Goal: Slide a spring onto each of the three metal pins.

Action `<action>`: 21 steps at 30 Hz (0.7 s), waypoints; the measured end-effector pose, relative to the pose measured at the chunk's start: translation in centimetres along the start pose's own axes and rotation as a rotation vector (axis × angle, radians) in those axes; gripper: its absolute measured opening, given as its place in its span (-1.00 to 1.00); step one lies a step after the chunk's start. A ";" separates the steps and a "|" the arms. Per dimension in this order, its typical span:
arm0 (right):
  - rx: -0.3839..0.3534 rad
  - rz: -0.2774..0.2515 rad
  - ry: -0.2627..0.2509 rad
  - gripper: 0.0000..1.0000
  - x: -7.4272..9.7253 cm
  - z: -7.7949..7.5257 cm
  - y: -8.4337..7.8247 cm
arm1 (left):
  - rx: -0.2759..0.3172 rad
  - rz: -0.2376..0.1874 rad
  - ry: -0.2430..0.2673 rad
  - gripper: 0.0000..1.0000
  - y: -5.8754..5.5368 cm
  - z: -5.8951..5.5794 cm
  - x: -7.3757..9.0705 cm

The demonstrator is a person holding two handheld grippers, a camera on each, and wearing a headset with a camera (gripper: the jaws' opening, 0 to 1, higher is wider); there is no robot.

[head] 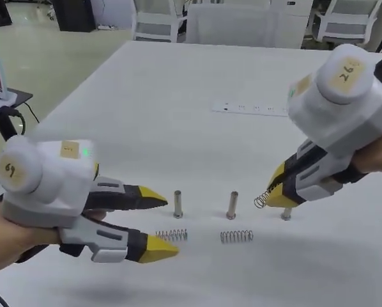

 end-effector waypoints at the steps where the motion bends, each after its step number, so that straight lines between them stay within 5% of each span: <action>1: 0.000 0.002 -0.002 -0.83 0.0 -0.1 0.0 | 0.000 0.001 0.004 -0.17 0.0 0.0 0.1; 21: -0.014 0.089 -0.022 -0.83 0.8 -2.5 -1.6 | 0.040 -0.008 0.086 -0.08 -0.9 -0.5 1.2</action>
Point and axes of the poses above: the centre of the closed fingertips' face, and the gripper's own axes: x roughly backward along the fingers, z roughly to its left, y roughly out of its top, the point moved 10 cm from there along x, roughly backward along the fingers, and after that the axes turned 2 degrees about z, right-handed, at the moved point
